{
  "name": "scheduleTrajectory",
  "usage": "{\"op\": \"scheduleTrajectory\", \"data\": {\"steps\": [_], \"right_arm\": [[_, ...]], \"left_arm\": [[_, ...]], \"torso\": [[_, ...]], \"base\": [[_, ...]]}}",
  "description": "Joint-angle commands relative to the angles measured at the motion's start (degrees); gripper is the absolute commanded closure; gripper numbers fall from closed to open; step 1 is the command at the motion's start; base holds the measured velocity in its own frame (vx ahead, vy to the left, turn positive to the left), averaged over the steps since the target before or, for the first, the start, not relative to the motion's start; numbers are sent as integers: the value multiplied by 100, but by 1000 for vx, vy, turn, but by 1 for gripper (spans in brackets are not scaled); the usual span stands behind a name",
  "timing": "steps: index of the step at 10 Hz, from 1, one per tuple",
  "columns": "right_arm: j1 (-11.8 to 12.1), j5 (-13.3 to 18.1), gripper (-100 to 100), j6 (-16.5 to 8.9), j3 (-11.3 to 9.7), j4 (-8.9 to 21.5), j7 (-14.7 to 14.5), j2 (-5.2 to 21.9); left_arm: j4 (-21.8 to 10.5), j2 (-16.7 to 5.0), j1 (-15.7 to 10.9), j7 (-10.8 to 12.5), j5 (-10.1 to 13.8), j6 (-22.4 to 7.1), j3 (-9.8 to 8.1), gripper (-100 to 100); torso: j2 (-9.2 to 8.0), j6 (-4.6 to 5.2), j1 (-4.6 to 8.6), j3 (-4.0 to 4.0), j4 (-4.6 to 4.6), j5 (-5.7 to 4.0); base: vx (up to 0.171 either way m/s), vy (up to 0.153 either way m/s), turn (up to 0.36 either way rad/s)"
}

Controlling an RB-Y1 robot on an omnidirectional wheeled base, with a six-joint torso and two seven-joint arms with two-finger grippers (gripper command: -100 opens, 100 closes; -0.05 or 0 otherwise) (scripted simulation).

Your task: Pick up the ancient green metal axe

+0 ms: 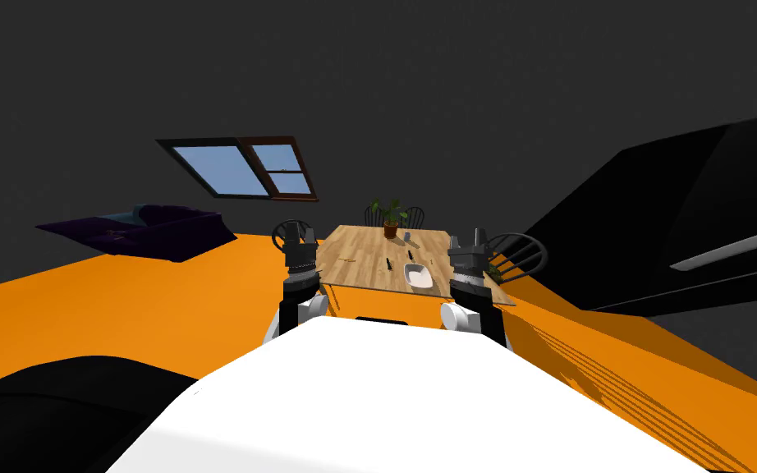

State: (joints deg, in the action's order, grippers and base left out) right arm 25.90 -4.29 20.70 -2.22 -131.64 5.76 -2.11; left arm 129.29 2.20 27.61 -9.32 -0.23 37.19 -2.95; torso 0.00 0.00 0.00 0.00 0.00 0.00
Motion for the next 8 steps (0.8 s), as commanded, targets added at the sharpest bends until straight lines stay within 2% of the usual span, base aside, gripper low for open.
{"op": "scheduleTrajectory", "data": {"steps": [1,3,6,7,8], "right_arm": [[74,-13,-100,34,-29,62,7,216],[241,-45,-100,103,-97,206,23,549],[625,-123,-100,231,-255,553,52,1057],[625,-123,-100,231,-255,553,52,1057],[779,-156,-100,272,-319,700,61,1227]], "left_arm": [[0,0,0,0,0,0,0,0],[0,1,0,0,0,0,1,0],[0,1,-1,0,0,0,1,0],[0,1,-1,0,0,0,1,0],[0,1,0,0,0,0,1,0]], "torso": [[0,0,0,0,0,0],[-3,-1,-22,2,0,4],[-25,-1,-42,14,5,9],[-25,-1,-47,14,5,11],[-17,0,-39,10,4,9]], "base": [[-2,29,54],[-20,75,100],[-58,112,142],[-31,101,45],[-48,97,135]]}}
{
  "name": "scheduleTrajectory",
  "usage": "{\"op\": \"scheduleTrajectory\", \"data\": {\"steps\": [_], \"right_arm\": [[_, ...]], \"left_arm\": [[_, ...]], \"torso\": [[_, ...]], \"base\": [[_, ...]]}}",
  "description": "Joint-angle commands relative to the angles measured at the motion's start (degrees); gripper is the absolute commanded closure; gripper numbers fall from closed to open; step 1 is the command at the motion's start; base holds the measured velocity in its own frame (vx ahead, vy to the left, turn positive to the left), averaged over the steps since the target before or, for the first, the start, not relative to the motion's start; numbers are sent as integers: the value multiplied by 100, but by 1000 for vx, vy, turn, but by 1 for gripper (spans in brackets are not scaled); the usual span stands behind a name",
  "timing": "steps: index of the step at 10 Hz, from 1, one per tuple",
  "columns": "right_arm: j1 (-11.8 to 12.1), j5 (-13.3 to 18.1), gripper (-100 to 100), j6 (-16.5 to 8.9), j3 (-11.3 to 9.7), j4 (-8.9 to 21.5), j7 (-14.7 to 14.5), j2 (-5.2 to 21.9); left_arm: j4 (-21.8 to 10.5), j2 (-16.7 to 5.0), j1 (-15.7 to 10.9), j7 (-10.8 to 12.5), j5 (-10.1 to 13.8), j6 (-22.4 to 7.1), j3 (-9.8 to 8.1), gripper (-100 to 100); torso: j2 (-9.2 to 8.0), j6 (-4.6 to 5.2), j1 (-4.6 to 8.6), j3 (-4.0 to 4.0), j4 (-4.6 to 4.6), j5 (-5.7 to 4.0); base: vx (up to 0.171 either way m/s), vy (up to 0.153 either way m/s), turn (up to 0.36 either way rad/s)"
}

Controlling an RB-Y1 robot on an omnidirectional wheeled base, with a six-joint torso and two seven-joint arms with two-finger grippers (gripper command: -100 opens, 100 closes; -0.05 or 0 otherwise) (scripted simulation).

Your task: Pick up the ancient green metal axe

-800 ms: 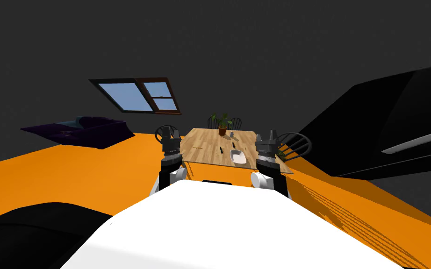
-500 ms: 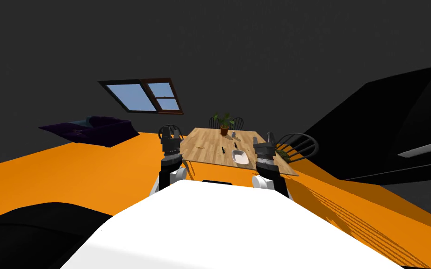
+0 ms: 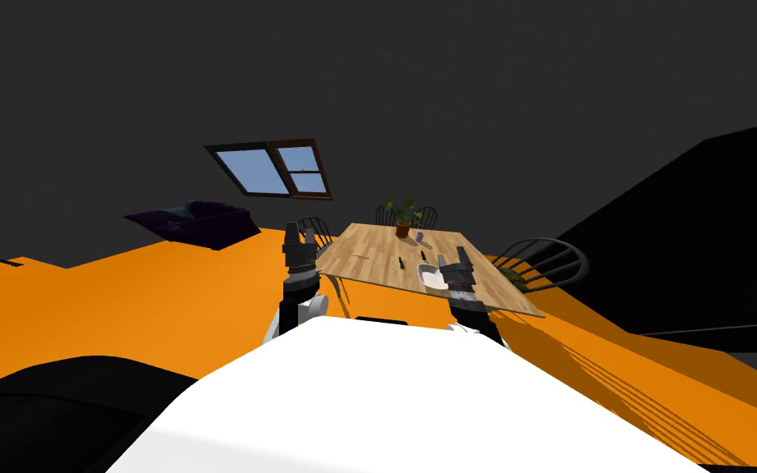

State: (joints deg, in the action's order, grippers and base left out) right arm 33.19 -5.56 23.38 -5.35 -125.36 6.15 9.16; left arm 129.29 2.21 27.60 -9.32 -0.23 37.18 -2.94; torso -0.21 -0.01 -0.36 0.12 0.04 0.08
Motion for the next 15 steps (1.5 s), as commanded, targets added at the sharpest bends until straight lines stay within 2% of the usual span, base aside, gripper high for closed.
{"op": "scheduleTrajectory", "data": {"steps": [1,2,3,6,7,8,9,11,12,13,14,15], "right_arm": [[211,-66,-100,41,-72,230,29,271],[372,-105,-100,72,-142,400,35,442],[376,-105,-100,72,-142,400,35,445],[876,-239,-100,117,-367,933,41,996],[876,-239,-100,117,-367,967,41,996],[1036,-287,-100,113,-444,1169,39,1193],[1036,-287,-100,113,-444,1169,39,1193],[1338,-388,-100,75,-594,1579,29,1613],[1338,-388,-100,75,-594,1585,29,1613],[1476,-440,-100,38,-667,1746,20,1832],[1476,-440,-100,38,-667,1797,20,1832],[1605,-492,-100,-10,-737,1983,7,2056]], "left_arm": [[0,0,0,0,0,0,0,0],[0,0,0,0,0,0,0,0],[0,0,0,0,0,0,0,0],[0,0,0,0,0,0,0,0],[0,0,-1,0,0,0,0,0],[0,0,0,0,0,0,-1,0],[0,0,0,0,0,0,0,0],[0,0,0,0,0,0,0,0],[0,0,0,0,0,0,0,0],[0,-1,1,0,0,0,-1,0],[0,0,0,0,0,0,0,0],[0,-1,1,0,0,0,-1,0]], "torso": [[0,0,0,0,0,0],[-4,-1,-4,3,1,1],[-4,-1,-18,3,2,4],[-8,0,-9,5,2,2],[-19,-1,-15,11,4,4],[-15,3,-1,9,5,1],[-12,1,-3,7,4,2],[-1,0,13,1,1,-1],[-7,-2,0,5,3,1],[-6,5,8,4,3,0],[-8,1,7,5,3,0],[-8,3,19,6,4,-2]], "base": [[-63,113,214],[-57,158,239],[-32,120,94],[-63,127,279],[-66,103,96],[-50,118,202],[-32,83,116],[-36,104,344],[-34,92,90],[-36,99,226],[-40,67,124],[-34,70,214]]}}
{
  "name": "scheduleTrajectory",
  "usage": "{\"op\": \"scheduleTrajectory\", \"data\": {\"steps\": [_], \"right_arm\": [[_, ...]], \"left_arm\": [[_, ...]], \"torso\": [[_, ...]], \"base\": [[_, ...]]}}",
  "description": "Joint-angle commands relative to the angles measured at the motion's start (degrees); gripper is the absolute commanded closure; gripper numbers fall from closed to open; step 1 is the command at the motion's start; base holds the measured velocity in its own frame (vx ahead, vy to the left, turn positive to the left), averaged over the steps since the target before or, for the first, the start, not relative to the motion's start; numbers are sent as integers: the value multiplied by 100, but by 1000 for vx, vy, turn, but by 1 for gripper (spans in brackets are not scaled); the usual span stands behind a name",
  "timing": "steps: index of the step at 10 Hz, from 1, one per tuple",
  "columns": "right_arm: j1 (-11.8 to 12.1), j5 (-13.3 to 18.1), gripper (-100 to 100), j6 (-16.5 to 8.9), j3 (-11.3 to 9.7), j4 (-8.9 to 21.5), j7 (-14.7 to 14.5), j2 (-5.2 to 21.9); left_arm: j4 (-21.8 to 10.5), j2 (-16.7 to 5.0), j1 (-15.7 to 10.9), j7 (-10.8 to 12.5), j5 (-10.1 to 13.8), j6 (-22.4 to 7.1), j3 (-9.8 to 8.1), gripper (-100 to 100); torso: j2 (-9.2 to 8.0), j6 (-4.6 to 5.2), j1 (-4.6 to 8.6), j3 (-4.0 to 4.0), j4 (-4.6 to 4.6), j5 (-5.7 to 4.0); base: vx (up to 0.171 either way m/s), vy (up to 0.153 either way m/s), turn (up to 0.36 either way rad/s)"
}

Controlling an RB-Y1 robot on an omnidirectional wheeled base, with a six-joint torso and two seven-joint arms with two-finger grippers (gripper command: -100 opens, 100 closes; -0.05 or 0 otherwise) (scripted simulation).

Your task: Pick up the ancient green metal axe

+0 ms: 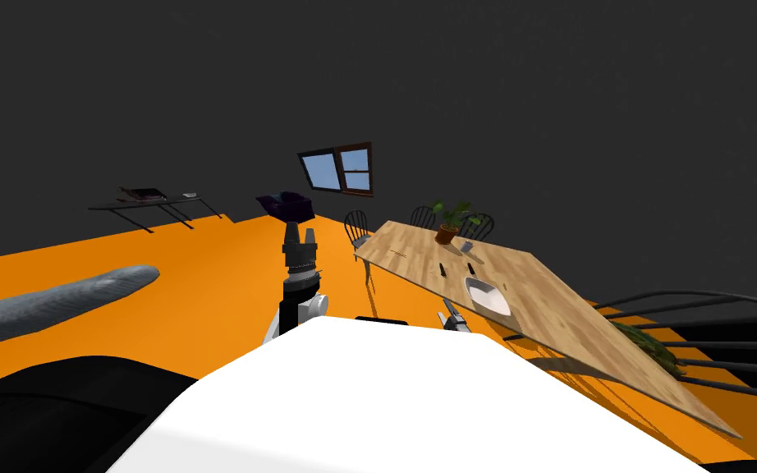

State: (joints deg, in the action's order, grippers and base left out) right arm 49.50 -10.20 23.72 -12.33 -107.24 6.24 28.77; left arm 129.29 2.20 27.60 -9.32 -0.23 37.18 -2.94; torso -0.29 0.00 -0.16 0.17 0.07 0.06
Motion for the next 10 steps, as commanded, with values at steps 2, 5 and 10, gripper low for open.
{"op": "scheduleTrajectory", "data": {"steps": [2,5,10], "right_arm": [[92,-80,-100,-104,-106,378,-16,320],[197,-132,-100,-177,-169,628,-34,546],[476,-334,-100,-584,-396,1451,-134,1346]], "left_arm": [[0,0,1,0,0,0,0,0],[0,0,0,0,0,0,0,0],[0,0,0,0,0,0,0,0]], "torso": [[4,1,3,-2,0,-1],[3,-2,3,-2,0,-1],[3,-2,12,-1,1,-3]], "base": [[-33,70,199],[-24,61,211],[-29,61,321]]}}
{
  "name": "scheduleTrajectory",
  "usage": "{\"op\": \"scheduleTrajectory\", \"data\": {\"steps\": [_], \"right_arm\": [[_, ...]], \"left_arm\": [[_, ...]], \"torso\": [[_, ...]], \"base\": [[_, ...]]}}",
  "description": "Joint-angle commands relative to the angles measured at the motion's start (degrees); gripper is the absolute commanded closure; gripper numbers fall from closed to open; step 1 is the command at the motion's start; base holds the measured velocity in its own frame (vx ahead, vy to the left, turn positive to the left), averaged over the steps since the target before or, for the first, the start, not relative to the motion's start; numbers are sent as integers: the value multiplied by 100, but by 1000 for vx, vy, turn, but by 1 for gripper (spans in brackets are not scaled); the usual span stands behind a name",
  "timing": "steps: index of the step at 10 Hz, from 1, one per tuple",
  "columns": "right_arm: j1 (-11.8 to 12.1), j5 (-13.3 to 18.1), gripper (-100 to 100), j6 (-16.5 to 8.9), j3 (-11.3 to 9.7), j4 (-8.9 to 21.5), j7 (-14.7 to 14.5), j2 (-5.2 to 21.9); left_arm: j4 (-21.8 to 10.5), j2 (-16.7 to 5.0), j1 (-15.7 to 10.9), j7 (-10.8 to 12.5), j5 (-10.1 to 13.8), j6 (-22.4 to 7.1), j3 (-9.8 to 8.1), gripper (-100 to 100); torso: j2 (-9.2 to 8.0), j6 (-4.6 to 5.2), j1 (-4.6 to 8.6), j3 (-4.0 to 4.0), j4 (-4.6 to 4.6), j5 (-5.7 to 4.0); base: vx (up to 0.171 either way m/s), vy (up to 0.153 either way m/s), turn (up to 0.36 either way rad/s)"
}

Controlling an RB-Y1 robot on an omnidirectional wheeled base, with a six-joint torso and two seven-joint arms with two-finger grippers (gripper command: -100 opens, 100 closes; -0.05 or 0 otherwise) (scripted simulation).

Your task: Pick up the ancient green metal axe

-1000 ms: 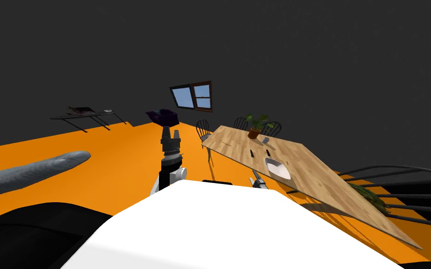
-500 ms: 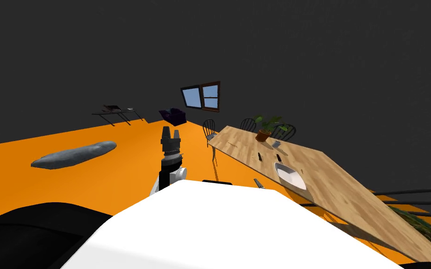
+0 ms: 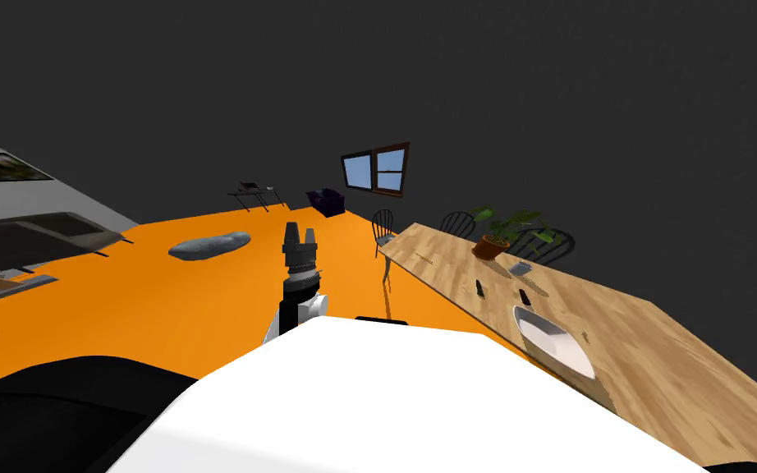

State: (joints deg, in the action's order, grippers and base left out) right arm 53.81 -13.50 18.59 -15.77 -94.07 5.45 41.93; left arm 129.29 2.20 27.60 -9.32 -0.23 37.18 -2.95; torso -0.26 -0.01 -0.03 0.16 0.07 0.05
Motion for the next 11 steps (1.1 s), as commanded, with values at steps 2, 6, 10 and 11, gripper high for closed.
{"op": "scheduleTrajectory", "data": {"steps": [2,6,10,11], "right_arm": [[75,-52,-100,-198,-104,326,-85,321],[69,-186,-100,-624,-261,849,-187,912],[-75,-304,-100,-1098,-425,1280,-298,1418],[-148,-339,-100,-1240,-478,1402,-337,1564]], "left_arm": [[0,0,0,0,0,0,0,0],[0,-1,1,0,0,0,-1,0],[0,-1,1,0,0,0,-2,0],[0,-1,1,0,0,0,-2,0]], "torso": [[-1,1,2,1,0,-1],[0,2,21,0,0,-5],[2,4,34,-1,1,-9],[4,0,40,-2,0,-9]], "base": [[-26,37,279],[-21,8,277],[-21,-30,327],[-33,-79,383]]}}
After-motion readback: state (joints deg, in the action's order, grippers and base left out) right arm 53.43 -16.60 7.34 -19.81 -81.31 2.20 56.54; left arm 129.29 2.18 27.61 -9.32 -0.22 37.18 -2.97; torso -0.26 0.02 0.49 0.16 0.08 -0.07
